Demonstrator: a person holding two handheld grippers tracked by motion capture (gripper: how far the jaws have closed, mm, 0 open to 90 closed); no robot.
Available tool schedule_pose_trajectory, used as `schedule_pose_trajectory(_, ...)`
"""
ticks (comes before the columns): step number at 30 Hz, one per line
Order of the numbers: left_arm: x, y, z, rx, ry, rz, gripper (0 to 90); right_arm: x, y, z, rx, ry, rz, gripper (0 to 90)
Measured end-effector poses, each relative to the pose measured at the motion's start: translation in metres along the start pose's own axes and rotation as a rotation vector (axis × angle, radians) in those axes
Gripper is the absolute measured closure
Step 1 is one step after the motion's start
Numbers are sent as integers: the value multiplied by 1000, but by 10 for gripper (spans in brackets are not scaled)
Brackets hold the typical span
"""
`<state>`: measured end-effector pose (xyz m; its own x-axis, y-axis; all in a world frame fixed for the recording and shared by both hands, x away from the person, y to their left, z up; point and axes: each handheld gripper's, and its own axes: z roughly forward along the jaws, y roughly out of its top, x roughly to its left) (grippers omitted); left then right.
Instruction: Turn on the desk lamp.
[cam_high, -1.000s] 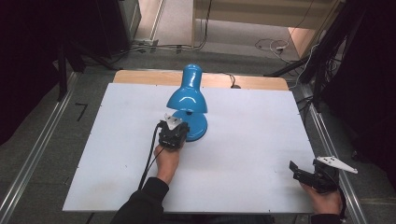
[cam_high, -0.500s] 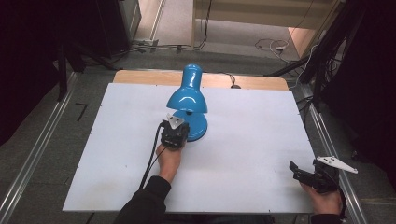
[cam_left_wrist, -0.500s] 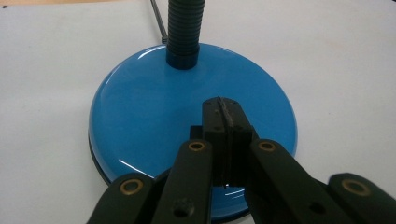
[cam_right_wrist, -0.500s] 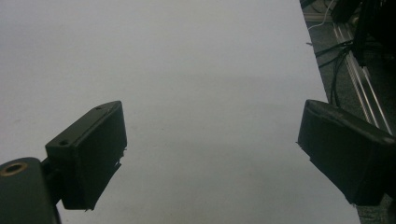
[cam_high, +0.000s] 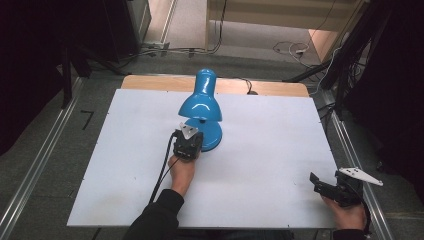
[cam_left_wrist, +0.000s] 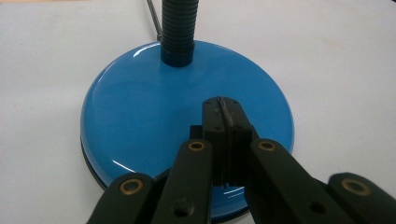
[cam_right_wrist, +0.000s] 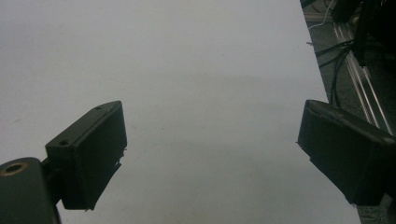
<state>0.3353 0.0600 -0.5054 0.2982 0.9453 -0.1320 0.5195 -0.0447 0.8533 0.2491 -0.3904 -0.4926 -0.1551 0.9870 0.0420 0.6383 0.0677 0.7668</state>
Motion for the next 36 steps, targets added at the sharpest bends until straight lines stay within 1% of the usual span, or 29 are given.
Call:
schedule_pose_trajectory(9,-1,-1,0,-5,1,-5,900,0,0,0,1,0,0,66)
schedule_pose_trajectory(14,-1,-3,-1,-17,5,-5,900,0,0,0,2,0,0,66)
schedule_pose_trajectory(18,-1,-4,-1,-17,3,-2,900,0,0,0,5,1,-1,66)
schedule_pose_trajectory(20,0,-3,-1,-16,-2,-11,900,0,0,0,3,1,-2,66)
schedule_pose_trajectory(25,-1,-3,-1,-17,1,-11,900,0,0,0,5,1,0,66)
schedule_pose_trajectory(31,-2,-3,-2,-11,9,2,900,0,0,0,7,-2,3,66)
schedule_pose_trajectory(32,-2,-4,-2,-1,-1,-1,900,0,0,0,8,-2,3,66)
schedule_pose_trajectory(34,-5,-4,-3,7,-9,13,900,0,0,0,7,-1,1,66)
schedule_pose_trajectory(36,-5,-4,-3,10,-9,4,900,0,0,1,7,-1,0,66)
